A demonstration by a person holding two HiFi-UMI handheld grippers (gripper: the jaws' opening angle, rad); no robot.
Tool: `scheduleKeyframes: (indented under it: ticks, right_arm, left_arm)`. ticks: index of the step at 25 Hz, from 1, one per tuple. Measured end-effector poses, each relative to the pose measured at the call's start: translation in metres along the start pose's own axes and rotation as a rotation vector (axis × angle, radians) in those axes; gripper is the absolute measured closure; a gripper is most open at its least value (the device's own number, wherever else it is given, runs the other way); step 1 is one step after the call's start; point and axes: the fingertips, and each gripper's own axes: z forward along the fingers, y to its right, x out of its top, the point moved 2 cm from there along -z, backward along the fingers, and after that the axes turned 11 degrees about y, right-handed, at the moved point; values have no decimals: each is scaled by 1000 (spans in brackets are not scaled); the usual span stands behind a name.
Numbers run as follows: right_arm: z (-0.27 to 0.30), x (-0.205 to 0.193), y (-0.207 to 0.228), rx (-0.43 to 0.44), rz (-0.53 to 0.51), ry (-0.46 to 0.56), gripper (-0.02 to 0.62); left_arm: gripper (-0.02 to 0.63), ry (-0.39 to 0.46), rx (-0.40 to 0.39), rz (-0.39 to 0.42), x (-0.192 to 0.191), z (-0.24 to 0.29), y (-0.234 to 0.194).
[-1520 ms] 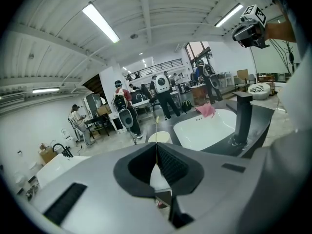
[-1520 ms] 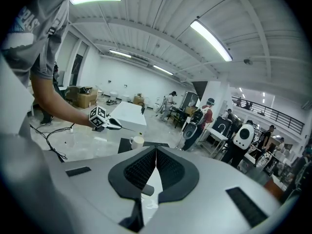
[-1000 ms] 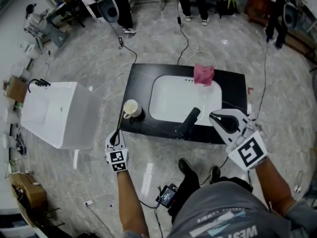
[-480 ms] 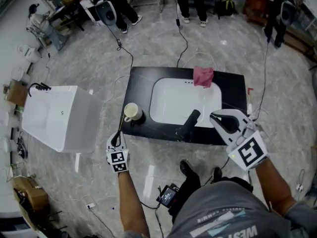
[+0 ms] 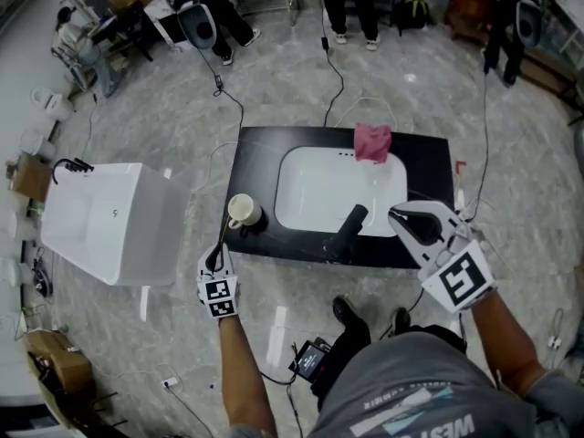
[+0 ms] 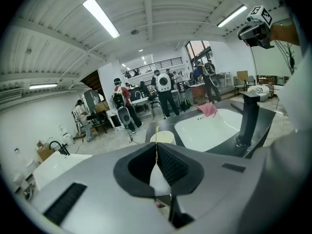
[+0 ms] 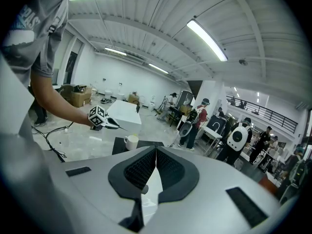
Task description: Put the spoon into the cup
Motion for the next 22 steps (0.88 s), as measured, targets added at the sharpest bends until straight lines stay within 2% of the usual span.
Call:
scheduleKeyframes:
  ticks: [22]
  right_arm:
    - [-5, -6, 5, -9, 2, -11, 565]
  left_arm:
    - [595, 31, -15, -3, 12, 7, 5]
